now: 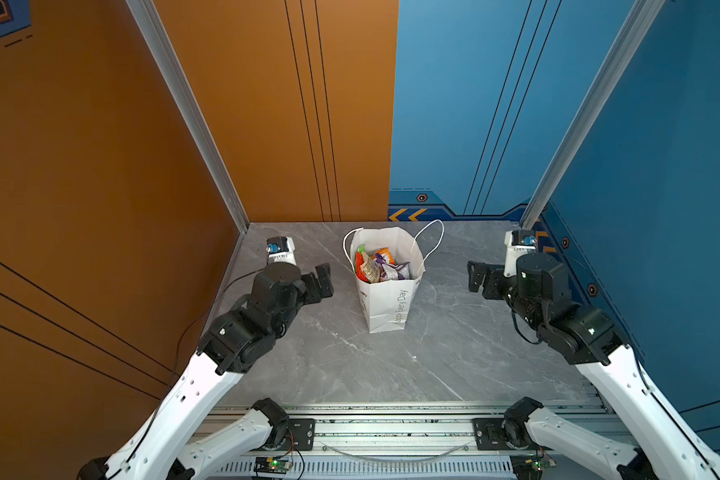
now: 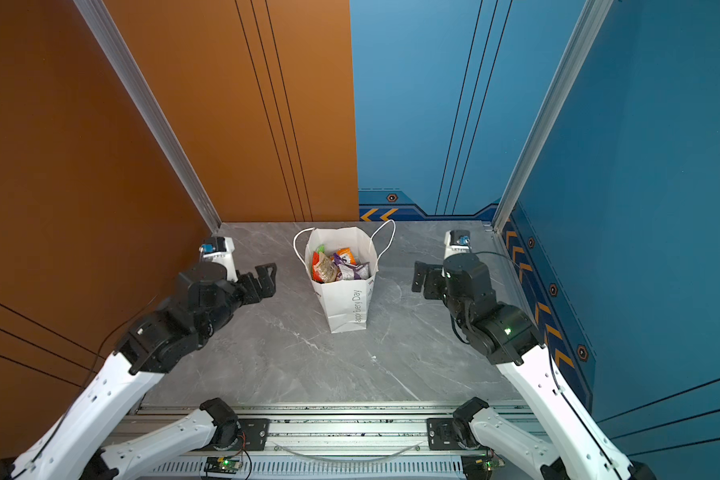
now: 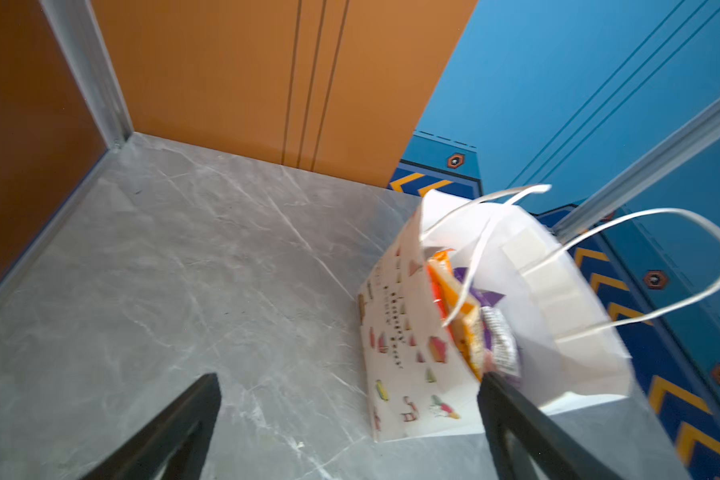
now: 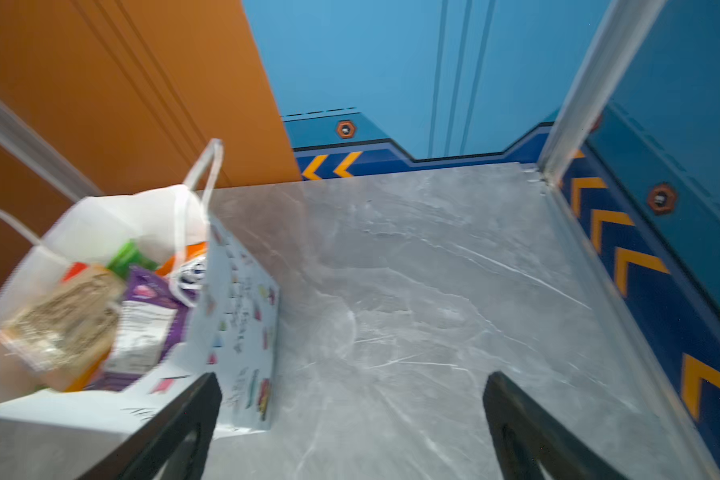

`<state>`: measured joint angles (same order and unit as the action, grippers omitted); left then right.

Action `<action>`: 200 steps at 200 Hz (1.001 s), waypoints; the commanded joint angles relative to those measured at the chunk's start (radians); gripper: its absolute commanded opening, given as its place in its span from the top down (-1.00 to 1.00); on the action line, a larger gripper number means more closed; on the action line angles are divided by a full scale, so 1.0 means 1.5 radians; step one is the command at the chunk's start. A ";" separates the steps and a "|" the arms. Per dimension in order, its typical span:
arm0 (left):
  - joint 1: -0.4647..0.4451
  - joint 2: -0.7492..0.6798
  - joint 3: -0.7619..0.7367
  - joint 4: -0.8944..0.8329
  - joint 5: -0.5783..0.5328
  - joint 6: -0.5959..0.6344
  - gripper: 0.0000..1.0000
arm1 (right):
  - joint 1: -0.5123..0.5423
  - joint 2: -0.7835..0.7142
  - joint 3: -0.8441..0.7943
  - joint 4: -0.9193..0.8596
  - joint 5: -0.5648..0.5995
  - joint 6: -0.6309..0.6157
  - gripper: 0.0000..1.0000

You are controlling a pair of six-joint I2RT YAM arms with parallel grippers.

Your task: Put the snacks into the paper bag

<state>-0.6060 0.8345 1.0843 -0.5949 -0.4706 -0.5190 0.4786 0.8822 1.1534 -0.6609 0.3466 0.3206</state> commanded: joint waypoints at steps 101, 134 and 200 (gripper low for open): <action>0.202 0.213 -0.488 0.761 -0.101 0.365 -0.95 | -0.144 0.179 -0.443 0.612 0.226 -0.132 -0.99; 0.274 0.341 -0.564 1.052 0.046 0.412 -0.95 | -0.145 0.310 -0.490 0.816 0.204 -0.208 -0.99; 0.365 0.478 -0.508 1.069 0.140 0.344 -0.95 | -0.266 0.397 -0.552 1.052 -0.066 -0.189 -0.99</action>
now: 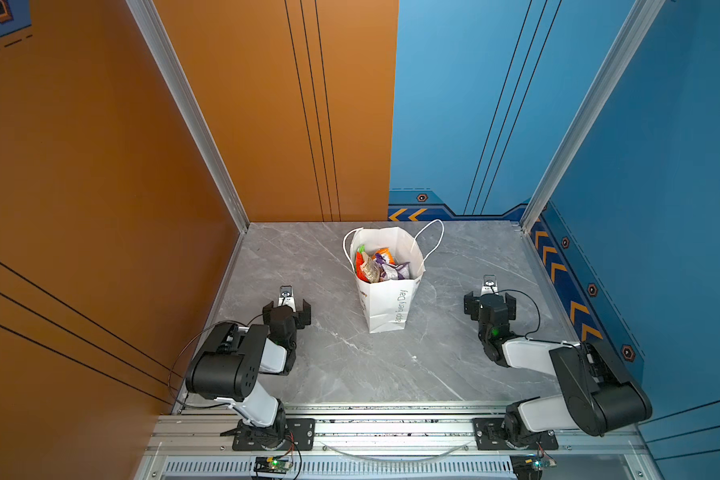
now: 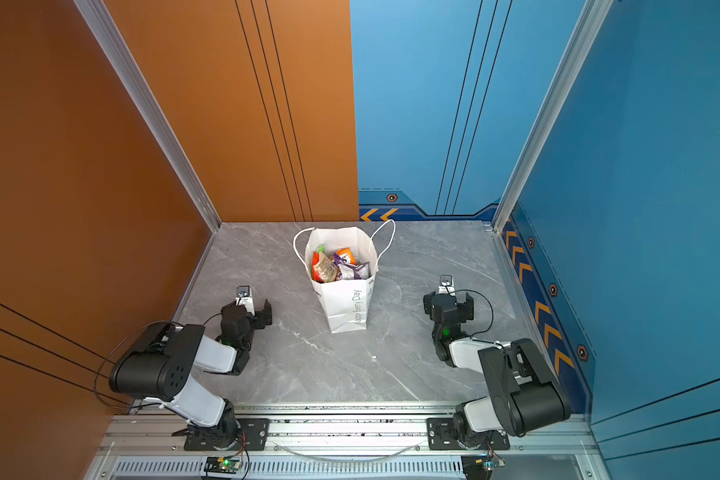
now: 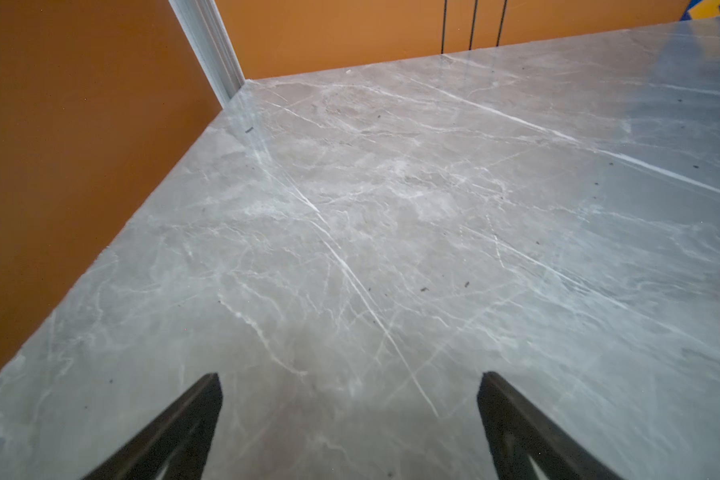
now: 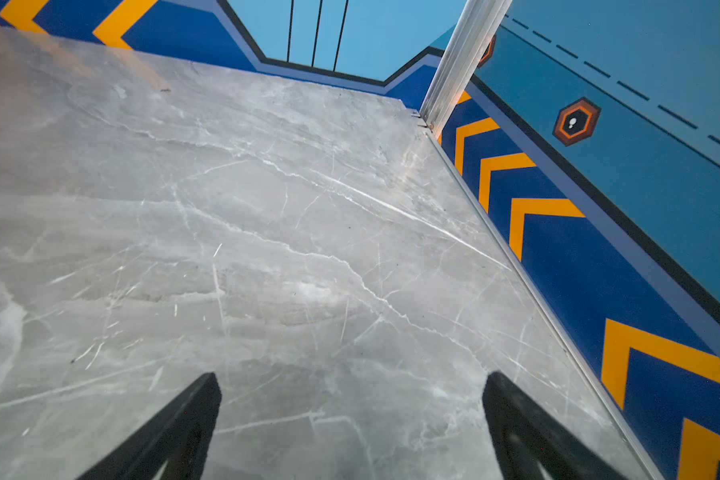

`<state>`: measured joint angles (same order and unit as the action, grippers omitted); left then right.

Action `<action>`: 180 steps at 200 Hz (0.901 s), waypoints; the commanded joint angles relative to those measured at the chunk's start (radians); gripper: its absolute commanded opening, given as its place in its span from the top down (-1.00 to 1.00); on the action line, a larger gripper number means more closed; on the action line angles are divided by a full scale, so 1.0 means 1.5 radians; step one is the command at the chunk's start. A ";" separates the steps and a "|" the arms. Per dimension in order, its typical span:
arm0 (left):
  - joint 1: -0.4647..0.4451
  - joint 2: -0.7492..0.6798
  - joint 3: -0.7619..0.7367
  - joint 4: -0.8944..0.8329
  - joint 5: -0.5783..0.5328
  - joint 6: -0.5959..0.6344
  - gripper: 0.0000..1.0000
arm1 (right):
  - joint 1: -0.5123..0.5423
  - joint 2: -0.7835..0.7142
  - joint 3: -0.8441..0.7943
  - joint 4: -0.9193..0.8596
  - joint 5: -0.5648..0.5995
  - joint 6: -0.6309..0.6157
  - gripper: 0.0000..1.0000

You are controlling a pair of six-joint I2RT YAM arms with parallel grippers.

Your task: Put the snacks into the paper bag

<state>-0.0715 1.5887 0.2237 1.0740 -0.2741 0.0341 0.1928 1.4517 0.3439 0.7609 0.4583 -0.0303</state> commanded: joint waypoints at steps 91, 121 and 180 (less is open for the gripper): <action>0.010 -0.016 0.088 -0.068 -0.039 -0.039 -0.95 | -0.091 0.053 0.018 0.083 -0.126 0.067 -1.00; 0.009 -0.015 0.088 -0.068 -0.041 -0.038 -0.95 | -0.091 0.053 0.018 0.083 -0.126 0.067 -1.00; 0.008 -0.015 0.089 -0.069 -0.041 -0.038 -0.95 | -0.093 0.053 0.021 0.077 -0.130 0.068 -1.00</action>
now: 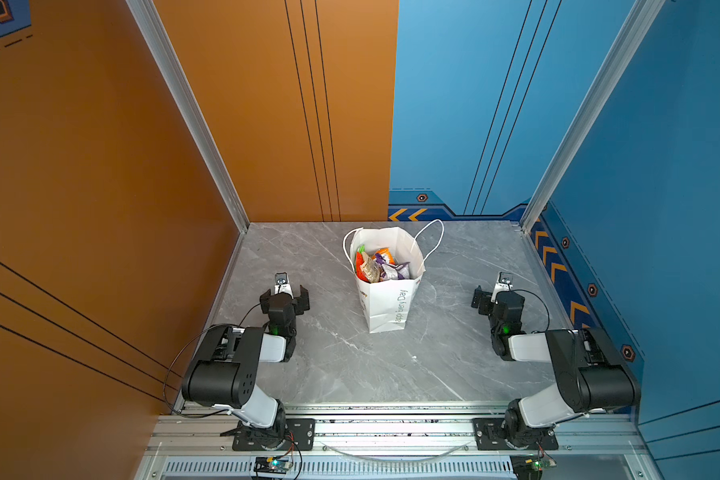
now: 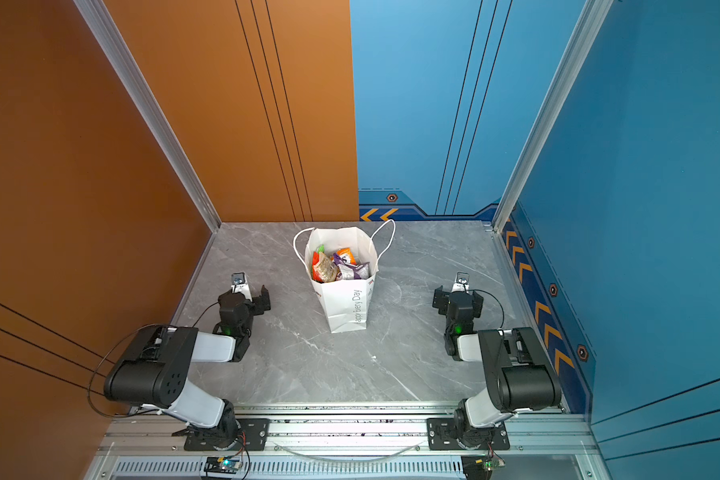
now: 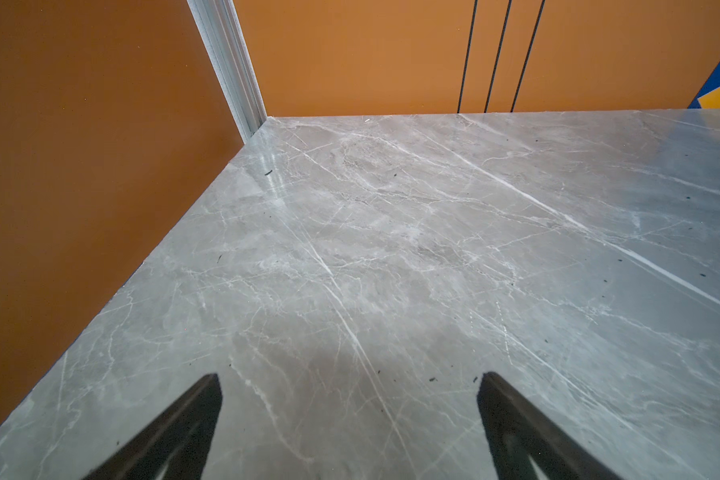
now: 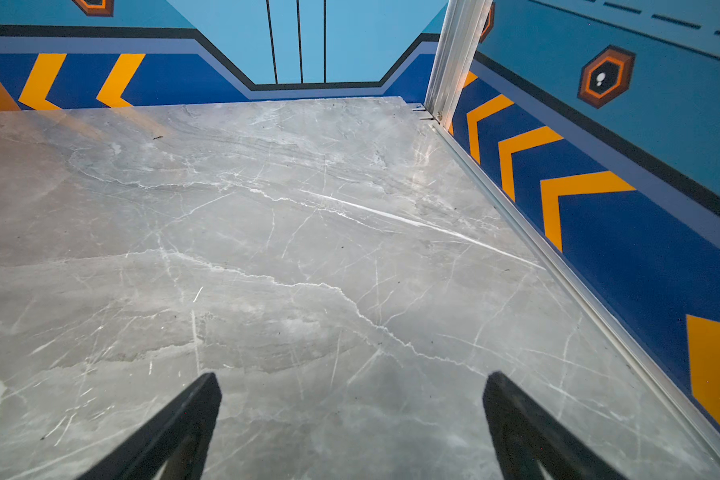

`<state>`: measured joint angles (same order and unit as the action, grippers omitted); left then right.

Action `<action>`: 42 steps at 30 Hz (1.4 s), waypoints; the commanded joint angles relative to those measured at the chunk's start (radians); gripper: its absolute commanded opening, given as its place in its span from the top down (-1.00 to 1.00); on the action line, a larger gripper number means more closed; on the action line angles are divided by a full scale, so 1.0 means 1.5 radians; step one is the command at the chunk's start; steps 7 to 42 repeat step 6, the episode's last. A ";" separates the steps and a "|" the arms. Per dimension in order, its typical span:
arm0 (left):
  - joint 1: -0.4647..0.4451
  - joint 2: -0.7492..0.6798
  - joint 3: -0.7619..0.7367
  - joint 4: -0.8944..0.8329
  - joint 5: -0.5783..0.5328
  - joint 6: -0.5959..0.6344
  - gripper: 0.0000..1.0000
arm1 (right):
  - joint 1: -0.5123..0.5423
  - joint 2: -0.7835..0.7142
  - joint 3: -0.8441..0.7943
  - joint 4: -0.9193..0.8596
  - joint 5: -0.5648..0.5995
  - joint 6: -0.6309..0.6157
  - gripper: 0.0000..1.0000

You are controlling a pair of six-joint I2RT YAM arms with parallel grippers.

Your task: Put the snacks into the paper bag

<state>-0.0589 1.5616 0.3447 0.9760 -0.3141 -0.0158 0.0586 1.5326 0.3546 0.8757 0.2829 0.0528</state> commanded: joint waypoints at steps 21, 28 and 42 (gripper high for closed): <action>-0.001 0.002 0.008 -0.003 -0.015 -0.004 -0.95 | 0.003 -0.001 0.005 0.018 0.003 0.012 -1.00; -0.001 0.002 0.008 -0.003 -0.015 -0.004 -0.95 | 0.003 -0.001 0.005 0.018 0.003 0.012 -1.00; -0.001 0.002 0.008 -0.003 -0.015 -0.004 -0.95 | 0.003 -0.001 0.005 0.018 0.003 0.012 -1.00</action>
